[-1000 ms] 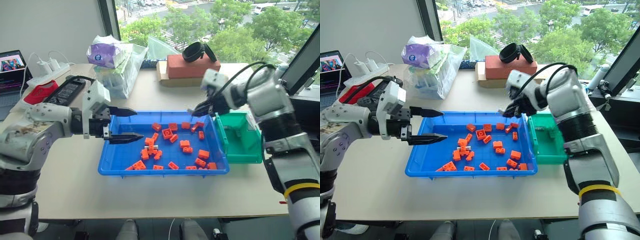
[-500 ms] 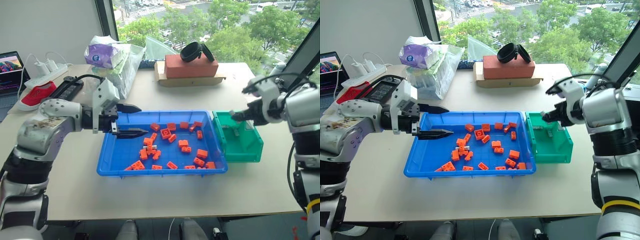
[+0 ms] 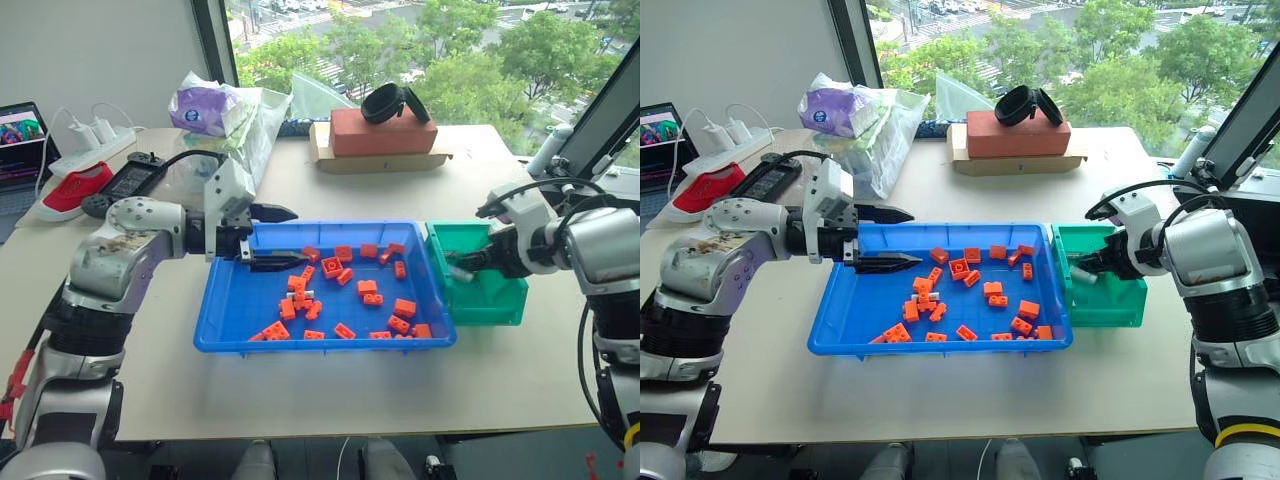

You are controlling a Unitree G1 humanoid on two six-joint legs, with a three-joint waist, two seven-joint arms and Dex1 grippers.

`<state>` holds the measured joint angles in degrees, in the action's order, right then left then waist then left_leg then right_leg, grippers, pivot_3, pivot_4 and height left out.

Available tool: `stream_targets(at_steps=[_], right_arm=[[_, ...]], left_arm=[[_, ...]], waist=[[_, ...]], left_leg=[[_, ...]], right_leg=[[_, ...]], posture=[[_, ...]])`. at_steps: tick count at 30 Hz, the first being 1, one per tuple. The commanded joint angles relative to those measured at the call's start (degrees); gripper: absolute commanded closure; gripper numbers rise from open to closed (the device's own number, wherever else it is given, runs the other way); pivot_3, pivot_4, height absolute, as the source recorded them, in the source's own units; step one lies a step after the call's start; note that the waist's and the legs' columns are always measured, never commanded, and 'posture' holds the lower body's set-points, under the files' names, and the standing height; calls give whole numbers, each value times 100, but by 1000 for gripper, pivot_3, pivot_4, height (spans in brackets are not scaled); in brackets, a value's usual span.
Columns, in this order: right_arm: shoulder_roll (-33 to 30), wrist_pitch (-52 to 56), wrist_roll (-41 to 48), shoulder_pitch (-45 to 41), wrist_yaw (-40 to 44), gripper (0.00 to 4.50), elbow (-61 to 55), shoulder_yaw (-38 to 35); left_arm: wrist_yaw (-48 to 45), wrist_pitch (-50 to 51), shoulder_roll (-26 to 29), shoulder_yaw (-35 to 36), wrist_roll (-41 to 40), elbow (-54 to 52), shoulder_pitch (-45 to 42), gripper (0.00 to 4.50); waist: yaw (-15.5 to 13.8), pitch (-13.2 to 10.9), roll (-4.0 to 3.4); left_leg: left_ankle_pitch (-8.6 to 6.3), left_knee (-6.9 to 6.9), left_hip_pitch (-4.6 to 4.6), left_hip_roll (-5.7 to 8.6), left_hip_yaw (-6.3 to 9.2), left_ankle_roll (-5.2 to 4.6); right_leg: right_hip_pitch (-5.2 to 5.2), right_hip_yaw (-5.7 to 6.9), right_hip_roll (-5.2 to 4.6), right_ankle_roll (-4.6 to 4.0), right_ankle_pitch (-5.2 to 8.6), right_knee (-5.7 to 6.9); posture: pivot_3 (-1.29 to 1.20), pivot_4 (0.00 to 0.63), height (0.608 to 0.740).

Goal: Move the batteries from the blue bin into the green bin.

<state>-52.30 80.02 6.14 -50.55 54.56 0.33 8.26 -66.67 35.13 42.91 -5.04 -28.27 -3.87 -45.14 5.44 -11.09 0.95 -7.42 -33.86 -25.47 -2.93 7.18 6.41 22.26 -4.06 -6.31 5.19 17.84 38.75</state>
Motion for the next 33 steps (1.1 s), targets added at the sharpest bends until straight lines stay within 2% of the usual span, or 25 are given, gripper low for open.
stream_targets(at_steps=[1, 4, 11, 17, 23, 28, 33], right_arm=[[-369, -46, 267, -47, -6, 990, -361, -157], [-546, -25, 537, -266, 76, 17, -662, -259], [-315, -81, 1312, -873, 322, 17, -1506, 25], [783, -1304, 1704, -887, 480, 17, -1836, 376], [1695, -1908, 1551, -797, 281, 17, -1352, 1148], [2062, -2787, 1168, -769, 353, 17, -781, 1666], [2732, -3484, 767, -840, 194, 17, 132, 1963]], left_arm=[[-97, -101, 79, 92, 57, -6, -136, 0], [-116, -76, 215, 209, 86, 37, -195, 0], [-57, 205, 621, 630, -87, -206, 141, 0], [-537, -202, 1531, 1282, -24, -152, 988, 0], [-650, 80, 2028, 2011, -327, -486, 1958, 0], [-457, 209, 2078, 2306, -447, -726, 2275, 0], [-339, 612, 2094, 2559, -796, -1258, 2620, 0]], waist=[[-4, 0, 0], [-1, 0, 0], [12, -1, -1], [42, -1, -2], [1, 0, 1], [-8, -1, 2], [55, -1, 2]], left_leg=[[0, 0, 0, 0, 0, 0], [0, 1, 0, 0, -1, 0], [-1, 2, 3, -1, 1, -1], [-1, 6, 2, -3, 1, -2], [-1, 5, 0, -3, 2, -1], [-1, 6, 0, -3, 5, -1], [-1, 10, 9, -5, 4, -1]], right_leg=[[0, 0, 0, 0, 0, -1], [0, 0, 0, 0, 0, -2], [1, 0, 0, 0, 1, -1], [5, 0, 1, 0, 1, 1], [2, 3, 1, 0, 1, 3], [4, 5, 1, -1, 1, 10], [6, 4, 3, -5, 3, 16]], posture=[[0, 150, 740], [0, 150, 740], [0, 150, 740], [0, 150, 740], [0, 150, 740], [0, 150, 740], [0, 150, 740]])
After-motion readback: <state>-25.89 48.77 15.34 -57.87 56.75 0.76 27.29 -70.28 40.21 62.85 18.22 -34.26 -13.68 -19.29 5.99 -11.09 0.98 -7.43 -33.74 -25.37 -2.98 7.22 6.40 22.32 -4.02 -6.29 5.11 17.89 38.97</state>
